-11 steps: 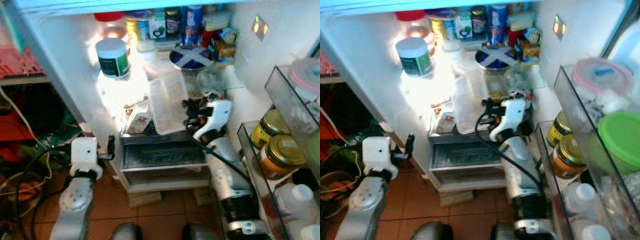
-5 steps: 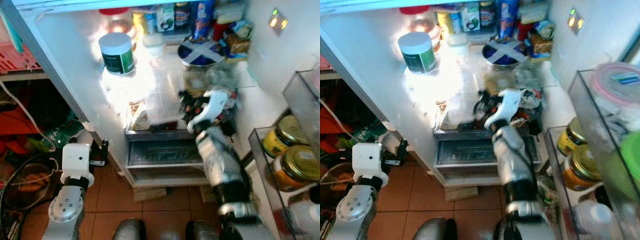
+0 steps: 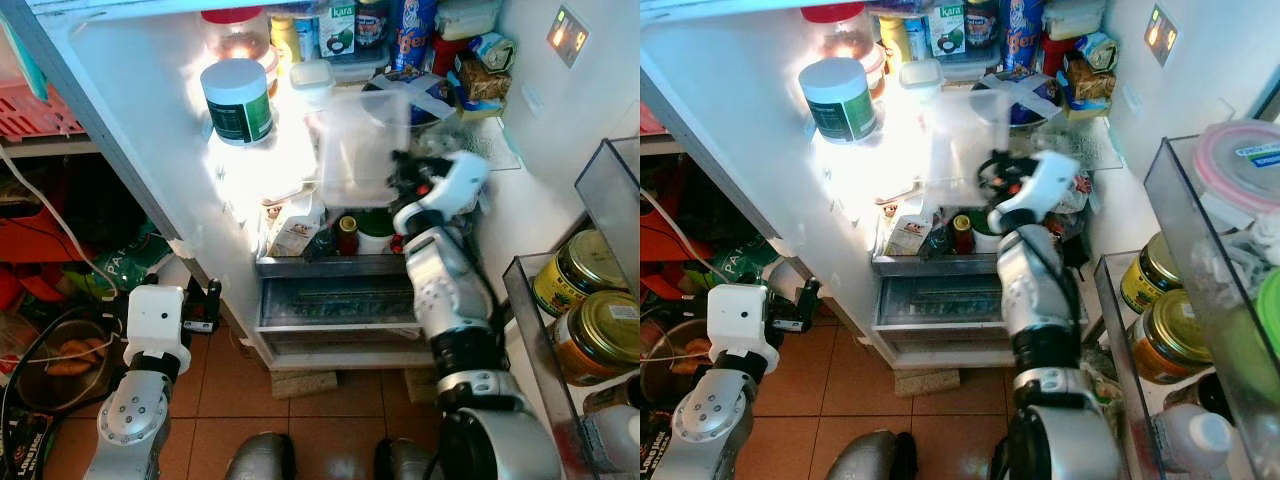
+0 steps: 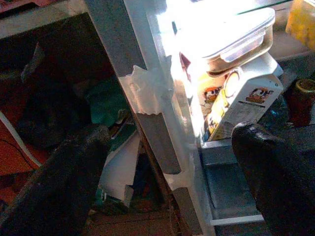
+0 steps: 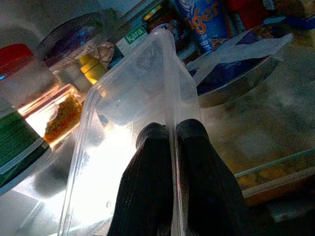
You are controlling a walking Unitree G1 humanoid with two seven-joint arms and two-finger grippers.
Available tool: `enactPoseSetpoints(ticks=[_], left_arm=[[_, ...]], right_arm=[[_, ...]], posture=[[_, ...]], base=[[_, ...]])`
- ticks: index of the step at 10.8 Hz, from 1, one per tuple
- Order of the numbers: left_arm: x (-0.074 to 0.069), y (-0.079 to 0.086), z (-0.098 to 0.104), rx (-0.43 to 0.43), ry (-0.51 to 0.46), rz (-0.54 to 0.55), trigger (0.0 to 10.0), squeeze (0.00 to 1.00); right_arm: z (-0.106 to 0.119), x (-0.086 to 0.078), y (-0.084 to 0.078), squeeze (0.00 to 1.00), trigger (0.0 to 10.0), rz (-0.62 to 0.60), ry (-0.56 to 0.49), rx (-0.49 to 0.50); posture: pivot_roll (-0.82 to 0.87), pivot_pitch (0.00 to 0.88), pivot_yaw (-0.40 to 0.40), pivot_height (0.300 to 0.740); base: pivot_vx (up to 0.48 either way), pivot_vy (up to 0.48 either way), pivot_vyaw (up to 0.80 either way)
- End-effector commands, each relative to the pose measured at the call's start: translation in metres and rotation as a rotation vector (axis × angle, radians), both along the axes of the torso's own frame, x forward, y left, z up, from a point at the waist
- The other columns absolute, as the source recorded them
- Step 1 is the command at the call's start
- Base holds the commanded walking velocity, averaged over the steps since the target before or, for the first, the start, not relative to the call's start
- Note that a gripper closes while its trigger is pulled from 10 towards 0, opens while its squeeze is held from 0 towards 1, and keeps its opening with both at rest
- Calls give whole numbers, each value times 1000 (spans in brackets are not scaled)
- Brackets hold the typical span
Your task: Restocking fridge
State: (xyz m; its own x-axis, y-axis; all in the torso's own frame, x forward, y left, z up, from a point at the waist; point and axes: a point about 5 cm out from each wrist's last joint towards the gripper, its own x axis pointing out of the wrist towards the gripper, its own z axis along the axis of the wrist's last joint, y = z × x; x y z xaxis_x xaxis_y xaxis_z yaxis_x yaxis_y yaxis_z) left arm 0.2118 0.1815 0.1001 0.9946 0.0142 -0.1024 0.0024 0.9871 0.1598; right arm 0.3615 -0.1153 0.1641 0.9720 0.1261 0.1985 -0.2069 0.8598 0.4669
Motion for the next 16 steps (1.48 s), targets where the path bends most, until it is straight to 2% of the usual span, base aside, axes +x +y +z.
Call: enactPoseSetpoints(ticks=[1,3,5,7,9,11,13,16], left_arm=[[-3,3,0,12,13,6,10000,0],[-2,1,1,10,13,1,10000,0],[-3,0,1,13,12,2,10000,0],[-7,0,2,12,18,15,10000,0],[-11,-3,1,4,26,19,10000,0],[-17,-5,1,-5,42,34,10000,0],[-23,-5,0,-14,55,50,10000,0],[-22,-6,2,-14,62,48,10000,0]], right_arm=[[3,4,-2,0,10000,-35,9,34],[9,10,0,0,10000,-55,10,75],[17,16,10,0,10000,-49,16,108],[28,22,27,0,10000,-23,21,159],[35,26,51,0,10000,14,47,148],[39,30,68,0,10000,10,85,157],[42,34,70,0,10000,-39,129,187],[46,37,68,0,10000,-105,160,208]], posture=[[143,158,106,740],[141,156,106,740],[154,159,103,740],[159,168,92,740],[166,189,72,740],[179,208,56,740],[181,221,49,740],[180,230,52,740]], base=[[0,0,0],[0,0,0],[0,0,0],[0,0,0],[0,0,0],[0,0,0],[0,0,0],[0,0,0]])
